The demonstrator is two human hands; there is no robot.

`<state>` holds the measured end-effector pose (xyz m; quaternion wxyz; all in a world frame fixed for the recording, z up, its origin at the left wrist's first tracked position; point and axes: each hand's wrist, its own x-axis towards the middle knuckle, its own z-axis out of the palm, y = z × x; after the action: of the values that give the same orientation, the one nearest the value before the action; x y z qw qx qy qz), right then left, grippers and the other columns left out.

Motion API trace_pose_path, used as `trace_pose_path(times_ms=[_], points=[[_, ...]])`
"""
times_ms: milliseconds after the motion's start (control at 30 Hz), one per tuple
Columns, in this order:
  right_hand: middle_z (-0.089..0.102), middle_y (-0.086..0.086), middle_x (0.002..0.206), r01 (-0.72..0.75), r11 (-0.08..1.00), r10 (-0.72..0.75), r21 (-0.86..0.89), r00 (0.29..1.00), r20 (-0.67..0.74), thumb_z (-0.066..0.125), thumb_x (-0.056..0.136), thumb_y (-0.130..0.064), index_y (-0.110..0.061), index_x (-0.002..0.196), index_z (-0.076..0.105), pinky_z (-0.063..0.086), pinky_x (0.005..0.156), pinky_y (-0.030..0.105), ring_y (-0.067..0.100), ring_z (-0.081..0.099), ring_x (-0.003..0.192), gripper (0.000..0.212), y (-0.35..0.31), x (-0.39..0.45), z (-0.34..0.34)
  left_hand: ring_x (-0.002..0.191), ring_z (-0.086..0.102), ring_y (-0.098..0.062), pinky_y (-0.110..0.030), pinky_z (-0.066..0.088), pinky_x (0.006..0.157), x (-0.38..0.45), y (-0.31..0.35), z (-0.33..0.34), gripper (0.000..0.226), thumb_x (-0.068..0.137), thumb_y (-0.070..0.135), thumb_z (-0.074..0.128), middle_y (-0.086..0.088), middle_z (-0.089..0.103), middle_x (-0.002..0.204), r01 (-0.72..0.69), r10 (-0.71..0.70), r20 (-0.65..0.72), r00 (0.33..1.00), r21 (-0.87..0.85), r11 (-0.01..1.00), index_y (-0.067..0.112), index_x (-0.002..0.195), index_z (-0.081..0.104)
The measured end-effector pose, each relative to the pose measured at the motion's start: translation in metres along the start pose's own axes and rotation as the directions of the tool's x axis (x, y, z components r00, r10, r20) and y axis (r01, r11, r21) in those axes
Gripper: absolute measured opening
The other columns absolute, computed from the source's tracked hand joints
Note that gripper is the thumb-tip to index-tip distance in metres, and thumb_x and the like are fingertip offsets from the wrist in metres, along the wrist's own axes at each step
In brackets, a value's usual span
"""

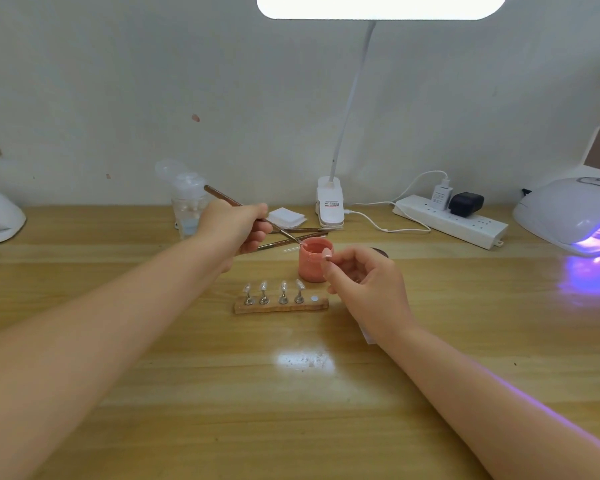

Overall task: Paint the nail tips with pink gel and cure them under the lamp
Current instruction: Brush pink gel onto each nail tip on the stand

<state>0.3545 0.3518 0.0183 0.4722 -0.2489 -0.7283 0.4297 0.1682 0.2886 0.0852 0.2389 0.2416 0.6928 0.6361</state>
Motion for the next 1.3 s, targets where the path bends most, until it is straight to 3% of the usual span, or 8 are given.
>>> trace_pose_path(times_ms=[400, 500, 667, 767, 933, 1033, 1167, 1300], points=[[0.069, 0.004, 0.075, 0.008, 0.999, -0.007, -0.045, 1.000, 0.025, 0.072, 0.085, -0.018, -0.015, 0.085, 0.069, 0.054, 0.072, 0.048, 0.027, 0.066, 0.070, 0.004, -0.002, 0.000, -0.001, 0.040, 0.056, -0.005, -0.017, 0.045, 0.039, -0.003, -0.009, -0.002, 0.017, 0.090, 0.021, 0.067, 0.004, 0.065, 0.049, -0.014, 0.013, -0.018, 1.000, -0.060, 0.998, 0.009, 0.078, 0.064], [0.069, 0.003, 0.076, 0.013, 0.998, -0.012, -0.054, 1.000, 0.029, 0.072, 0.086, -0.020, -0.015, 0.086, 0.069, 0.054, 0.073, 0.048, 0.026, 0.067, 0.071, 0.005, -0.003, 0.000, -0.001, 0.043, 0.057, -0.006, -0.017, 0.046, 0.042, -0.008, -0.011, -0.013, 0.016, 0.091, 0.019, 0.067, 0.005, 0.065, 0.051, -0.083, 0.078, -0.064, 0.995, -0.076, 0.994, 0.010, 0.078, 0.064], [0.070, 0.001, 0.077, 0.016, 0.998, -0.014, -0.054, 0.999, 0.040, 0.072, 0.086, -0.026, -0.019, 0.086, 0.070, 0.054, 0.073, 0.049, 0.026, 0.067, 0.072, 0.007, -0.002, -0.001, -0.001, 0.059, 0.067, -0.013, -0.021, 0.055, 0.056, -0.039, -0.008, -0.026, 0.003, 0.085, 0.011, 0.073, -0.003, 0.072, 0.066, -0.233, 0.245, 0.012, 0.970, -0.259, 0.937, 0.010, 0.083, 0.072], [0.070, -0.003, 0.077, 0.026, 0.997, -0.025, -0.067, 0.999, 0.023, 0.072, 0.086, -0.027, -0.022, 0.086, 0.070, 0.054, 0.071, 0.047, 0.022, 0.067, 0.072, 0.006, -0.003, -0.002, -0.002, 0.066, 0.071, -0.019, -0.024, 0.056, 0.062, -0.062, -0.013, -0.029, 0.009, 0.083, 0.010, 0.074, -0.009, 0.074, 0.074, -0.315, 0.342, 0.043, 0.939, -0.294, 0.902, 0.015, 0.076, 0.078], [0.069, -0.008, 0.073, 0.044, 0.996, -0.042, -0.082, 0.999, 0.027, 0.072, 0.086, -0.024, -0.019, 0.089, 0.072, 0.056, 0.071, 0.040, 0.011, 0.067, 0.073, 0.006, -0.003, -0.003, -0.002, 0.074, 0.072, -0.016, -0.022, 0.057, 0.066, -0.095, -0.036, -0.029, 0.014, 0.089, 0.021, 0.065, -0.001, 0.075, 0.081, -0.559, 0.567, 0.140, 0.812, -0.096, 0.824, 0.031, 0.086, 0.074], [0.068, -0.010, 0.072, 0.050, 0.994, -0.048, -0.095, 0.999, 0.024, 0.073, 0.085, -0.018, -0.017, 0.091, 0.073, 0.057, 0.073, 0.039, 0.007, 0.066, 0.072, 0.006, -0.002, -0.002, -0.003, 0.087, 0.070, -0.010, -0.022, 0.056, 0.076, -0.106, -0.048, -0.027, 0.017, 0.085, 0.037, 0.056, 0.007, 0.073, 0.092, -0.605, 0.593, 0.238, 0.769, -0.027, 0.796, 0.039, 0.098, 0.067], [0.070, -0.011, 0.077, 0.074, 0.991, -0.072, -0.109, 0.997, 0.021, 0.074, 0.084, -0.012, -0.018, 0.091, 0.073, 0.057, 0.072, 0.039, 0.007, 0.066, 0.074, 0.009, -0.002, -0.003, -0.003, 0.093, 0.069, -0.015, -0.035, 0.056, 0.081, -0.107, -0.056, -0.027, 0.025, 0.089, 0.038, 0.049, 0.011, 0.071, 0.097, -0.697, 0.647, 0.308, 0.697, 0.083, 0.712, 0.045, 0.108, 0.064], [0.069, -0.015, 0.075, 0.102, 0.989, -0.100, -0.103, 0.995, 0.023, 0.074, 0.083, -0.009, -0.020, 0.089, 0.072, 0.055, 0.069, 0.029, 0.003, 0.066, 0.072, 0.012, -0.001, -0.003, -0.003, 0.097, 0.069, -0.016, -0.040, 0.056, 0.084, -0.105, -0.060, -0.027, 0.027, 0.091, 0.038, 0.050, 0.012, 0.072, 0.098, -0.717, 0.659, 0.322, 0.679, 0.098, 0.691, 0.052, 0.111, 0.063]])
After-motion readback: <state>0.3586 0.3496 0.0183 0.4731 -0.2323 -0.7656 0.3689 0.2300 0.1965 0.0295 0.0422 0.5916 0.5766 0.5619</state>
